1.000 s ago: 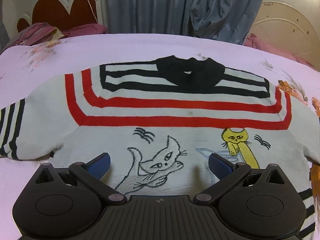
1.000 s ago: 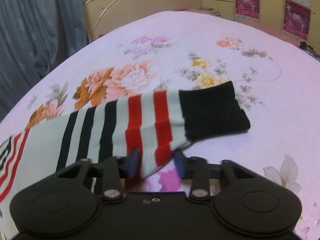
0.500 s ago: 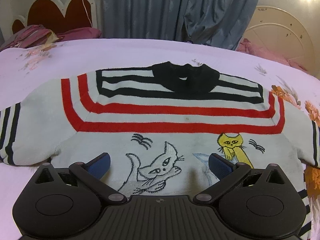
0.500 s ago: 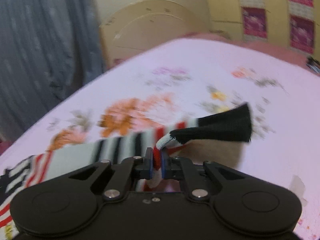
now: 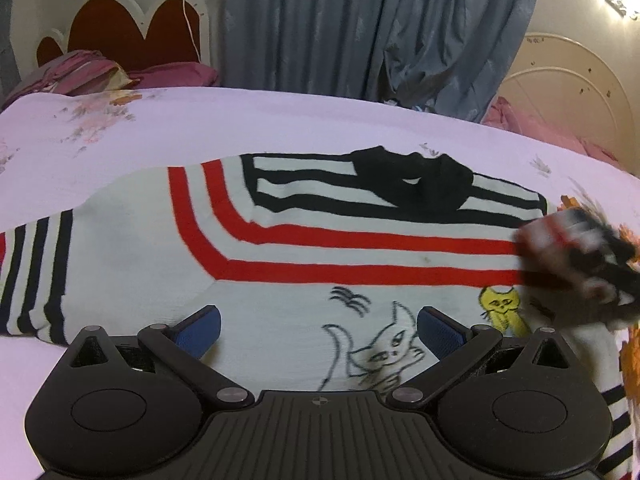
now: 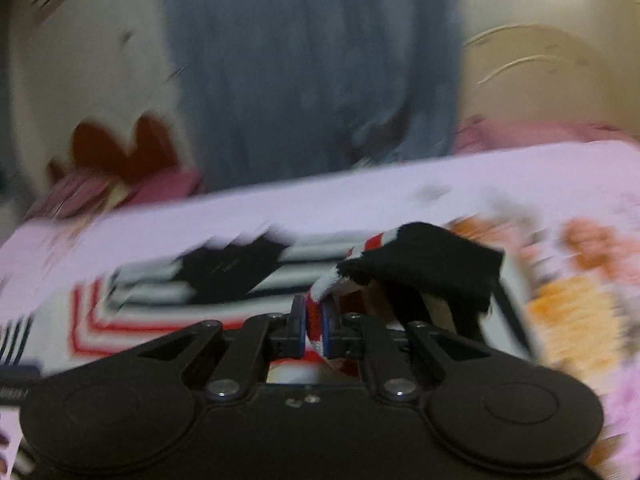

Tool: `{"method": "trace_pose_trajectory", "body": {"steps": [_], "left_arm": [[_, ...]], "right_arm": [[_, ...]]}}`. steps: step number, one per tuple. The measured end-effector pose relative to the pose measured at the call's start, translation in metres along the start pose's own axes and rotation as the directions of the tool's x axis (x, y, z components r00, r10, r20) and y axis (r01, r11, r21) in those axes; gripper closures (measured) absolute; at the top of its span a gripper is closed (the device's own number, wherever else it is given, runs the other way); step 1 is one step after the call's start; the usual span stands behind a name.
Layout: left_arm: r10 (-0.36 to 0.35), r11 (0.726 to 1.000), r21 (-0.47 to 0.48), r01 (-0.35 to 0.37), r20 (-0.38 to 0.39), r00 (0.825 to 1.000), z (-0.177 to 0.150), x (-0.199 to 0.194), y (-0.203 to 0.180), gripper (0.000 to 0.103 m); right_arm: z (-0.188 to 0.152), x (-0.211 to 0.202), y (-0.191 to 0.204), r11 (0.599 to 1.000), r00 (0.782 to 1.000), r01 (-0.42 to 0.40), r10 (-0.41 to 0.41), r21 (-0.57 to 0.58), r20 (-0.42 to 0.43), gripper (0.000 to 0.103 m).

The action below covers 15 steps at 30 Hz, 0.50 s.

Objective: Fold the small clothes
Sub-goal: 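Fold the held sleeve across the sweater body and open the right tool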

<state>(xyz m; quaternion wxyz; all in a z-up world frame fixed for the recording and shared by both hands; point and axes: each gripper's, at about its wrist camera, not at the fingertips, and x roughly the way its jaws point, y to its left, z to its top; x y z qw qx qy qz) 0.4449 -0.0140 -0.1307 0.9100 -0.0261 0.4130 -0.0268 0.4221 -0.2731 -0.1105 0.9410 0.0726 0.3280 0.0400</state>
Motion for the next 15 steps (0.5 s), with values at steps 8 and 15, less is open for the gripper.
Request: {"method": "trace_pose_trajectory", "body": {"steps": [8, 15], "left_arm": [[-0.019, 1.0, 0.006, 0.019, -0.011, 1.0, -0.005, 0.003, 0.013, 0.0], [-0.207, 0.978, -0.026, 0.205, -0.056, 0.977, -0.008, 0.014, -0.005, 0.0]], "right_arm": [[-0.025, 0.017, 0.057, 0.991, 0.989, -0.096, 0.084, -0.096, -0.123, 0.068], [-0.029, -0.023, 0.038, 0.997, 0.998, -0.017, 0.012, -0.07, -0.067, 0.056]]}}
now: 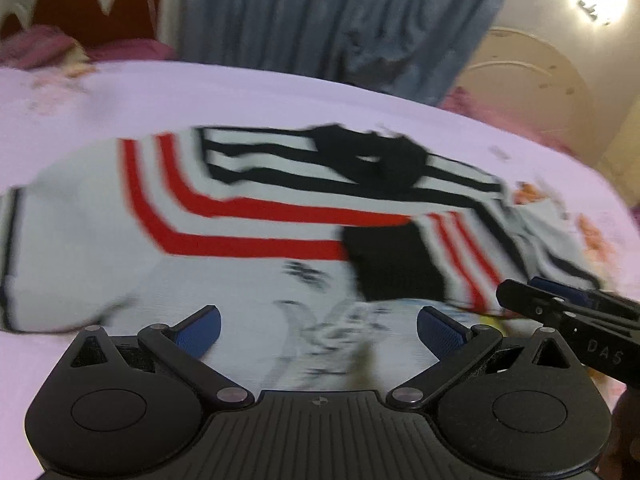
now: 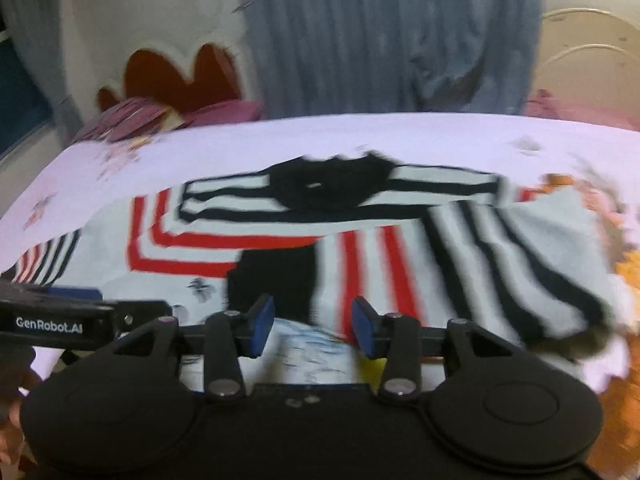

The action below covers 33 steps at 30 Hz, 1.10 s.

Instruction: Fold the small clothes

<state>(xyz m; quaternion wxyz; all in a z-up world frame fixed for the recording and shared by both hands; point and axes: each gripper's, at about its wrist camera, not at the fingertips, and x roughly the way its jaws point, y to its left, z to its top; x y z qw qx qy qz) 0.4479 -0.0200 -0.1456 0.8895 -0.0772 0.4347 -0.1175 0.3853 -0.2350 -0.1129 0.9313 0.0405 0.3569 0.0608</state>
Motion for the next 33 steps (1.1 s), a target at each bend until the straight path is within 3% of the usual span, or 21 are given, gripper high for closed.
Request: {"method": "trace_pose_trajectory", "body": {"steps": [2, 6, 15, 17, 19, 21, 23, 25, 28, 33], "left_arm": [[-0.044, 0.999, -0.01, 0.043, -0.009, 0.999, 0.0, 0.009, -0.008, 0.0], [-0.102, 0.992, -0.075, 0.098, -0.051, 0.994, 0.003, 0.037, -0.019, 0.0], [-0.087, 0.987, -0.137, 0.088, 0.015, 0.996, 0.003, 0.058, -0.031, 0.001], [-0.091, 0.987, -0.133, 0.096, 0.037, 0.995, 0.002, 0.059, -0.033, 0.028], [-0.096, 0.984, -0.146, 0.103, 0.05, 0.994, 0.004, 0.06, -0.033, 0.03], [-0.094, 0.983, -0.154, 0.102, 0.06, 0.994, 0.005, 0.06, -0.032, 0.042], [-0.1, 0.981, -0.161, 0.109, 0.061, 0.993, 0.006, 0.061, -0.028, 0.076], [-0.101, 0.978, -0.178, 0.11, 0.062, 0.993, 0.006, 0.06, -0.022, 0.086], [-0.128, 0.975, -0.174, 0.141, 0.086, 0.988, 0.009, 0.052, -0.02, 0.092], [-0.162, 0.974, -0.139, 0.18, 0.13, 0.978, 0.018, 0.036, -0.023, 0.094]], "right_arm": [[-0.003, -0.012, -0.014, 0.998, 0.998, 0.062, -0.062, 0.007, 0.022, 0.046], [-0.015, -0.027, -0.037, 0.984, 0.984, 0.176, -0.176, -0.002, 0.039, 0.044], [-0.038, -0.023, -0.089, 0.947, 0.952, 0.306, -0.307, 0.1, -0.004, 0.044], [-0.041, -0.018, -0.097, 0.941, 0.948, 0.318, -0.318, 0.117, -0.02, 0.044], [-0.041, -0.012, -0.103, 0.939, 0.949, 0.314, -0.313, 0.14, -0.033, 0.044], [-0.041, -0.006, -0.106, 0.939, 0.951, 0.309, -0.306, 0.152, -0.043, 0.044], [-0.04, -0.002, -0.106, 0.938, 0.95, 0.311, -0.308, 0.151, -0.044, 0.044], [-0.039, 0.0, -0.106, 0.937, 0.95, 0.313, -0.311, 0.153, -0.043, 0.044], [-0.039, 0.004, -0.11, 0.934, 0.949, 0.316, -0.312, 0.165, -0.051, 0.049], [-0.035, 0.01, -0.111, 0.937, 0.954, 0.3, -0.295, 0.182, -0.052, 0.063]]}}
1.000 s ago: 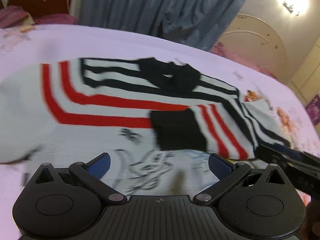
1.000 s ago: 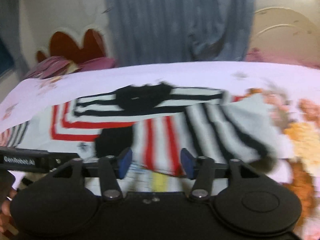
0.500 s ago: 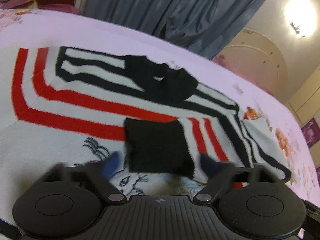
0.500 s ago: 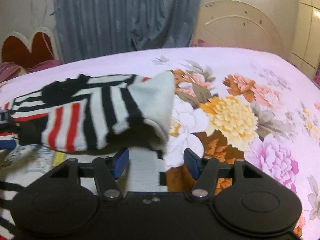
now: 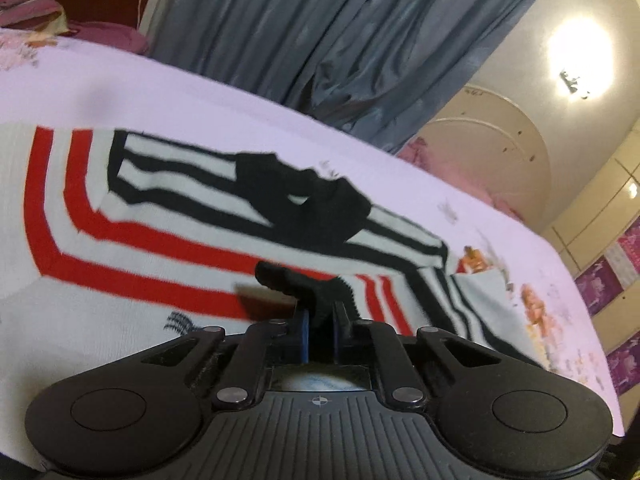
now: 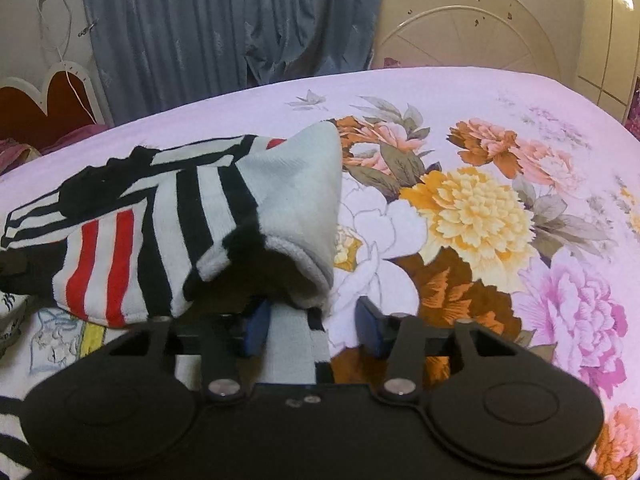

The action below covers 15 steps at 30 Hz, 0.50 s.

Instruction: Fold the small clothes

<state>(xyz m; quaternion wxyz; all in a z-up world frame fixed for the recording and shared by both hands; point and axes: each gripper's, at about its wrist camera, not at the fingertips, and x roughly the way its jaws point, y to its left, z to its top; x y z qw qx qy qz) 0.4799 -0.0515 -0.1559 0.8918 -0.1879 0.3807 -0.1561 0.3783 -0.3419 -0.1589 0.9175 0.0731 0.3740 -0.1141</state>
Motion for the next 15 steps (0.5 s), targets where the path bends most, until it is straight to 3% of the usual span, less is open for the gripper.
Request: {"method": "trace_pose_trajectory", "body": {"steps": [4, 7, 11, 15], "left_arm": [[0.005, 1.0, 0.029, -0.006, 0.045, 0.999, 0.008, -0.017, 0.003, 0.094], [0.055, 0.998, 0.026, -0.057, 0.083, 0.995, 0.015, -0.027, 0.02, 0.094], [0.133, 0.991, 0.0, -0.133, 0.075, 0.988, 0.018, -0.031, 0.052, 0.094], [0.166, 0.986, 0.015, -0.167, 0.03, 0.986, 0.005, -0.02, 0.062, 0.094]], "right_arm": [[0.005, 0.0, 0.004, 1.0, 1.0, -0.018, 0.018, 0.007, 0.008, 0.067], [0.006, 0.001, 0.003, 1.0, 1.0, -0.018, 0.018, 0.016, 0.008, 0.068], [0.007, 0.001, 0.006, 1.0, 0.999, -0.029, 0.029, 0.009, 0.014, 0.069], [0.006, 0.001, 0.007, 1.0, 1.0, -0.023, 0.023, 0.011, 0.02, 0.084]]}}
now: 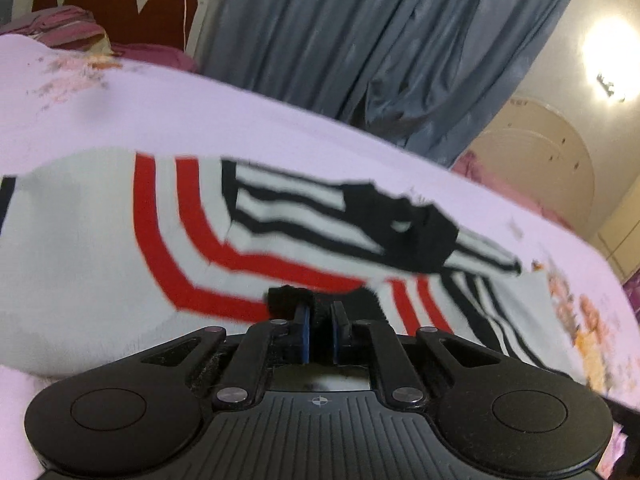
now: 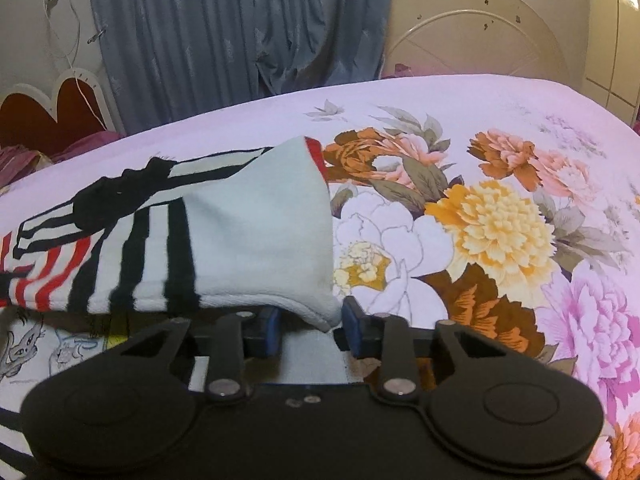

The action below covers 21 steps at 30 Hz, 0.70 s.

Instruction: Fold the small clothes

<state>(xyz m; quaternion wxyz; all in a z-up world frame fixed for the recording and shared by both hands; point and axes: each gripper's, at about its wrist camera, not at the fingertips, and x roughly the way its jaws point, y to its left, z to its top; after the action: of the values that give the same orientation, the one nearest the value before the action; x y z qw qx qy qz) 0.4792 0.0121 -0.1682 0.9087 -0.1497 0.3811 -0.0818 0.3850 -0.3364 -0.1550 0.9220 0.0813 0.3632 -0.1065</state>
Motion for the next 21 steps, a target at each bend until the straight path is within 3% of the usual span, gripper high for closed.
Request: {"method": "trace_pose_trajectory", "body": {"steps": [5, 8, 11, 12, 13, 15, 21], "left_arm": [[0.024, 1.0, 0.006, -0.024, -0.044, 0.999, -0.013, 0.01, 0.004, 0.094], [0.054, 0.998, 0.044, -0.053, -0.037, 0.998, -0.011, 0.005, -0.003, 0.094], [0.081, 0.996, 0.041, -0.081, -0.007, 0.997, -0.007, -0.006, -0.005, 0.094], [0.083, 0.995, 0.047, -0.084, 0.004, 0.997, -0.006, -0.01, -0.005, 0.094], [0.083, 0.995, 0.05, -0.083, 0.012, 0.997, -0.004, -0.014, -0.006, 0.094], [0.067, 0.996, 0.056, -0.069, 0.026, 0.997, -0.001, -0.021, -0.01, 0.094], [-0.005, 0.996, 0.087, 0.007, -0.024, 1.0, -0.002, -0.007, -0.037, 0.094]], "right_arm": [[-0.008, 0.007, -0.02, 0.998, 0.999, -0.015, 0.018, 0.064, -0.038, 0.086], [-0.005, 0.002, -0.019, 0.999, 0.999, -0.025, 0.027, 0.034, -0.047, 0.085], [-0.005, -0.005, -0.023, 0.997, 0.996, -0.061, 0.064, 0.044, -0.057, 0.076], [-0.005, -0.009, -0.026, 0.995, 0.995, -0.074, 0.078, 0.061, -0.055, 0.068], [-0.005, -0.013, -0.028, 0.994, 0.995, -0.079, 0.082, 0.073, -0.047, 0.059], [-0.002, -0.022, -0.033, 0.992, 0.996, -0.085, 0.088, 0.093, -0.022, 0.054], [0.026, -0.015, -0.038, 0.988, 0.994, -0.107, 0.104, 0.112, 0.031, 0.054]]}}
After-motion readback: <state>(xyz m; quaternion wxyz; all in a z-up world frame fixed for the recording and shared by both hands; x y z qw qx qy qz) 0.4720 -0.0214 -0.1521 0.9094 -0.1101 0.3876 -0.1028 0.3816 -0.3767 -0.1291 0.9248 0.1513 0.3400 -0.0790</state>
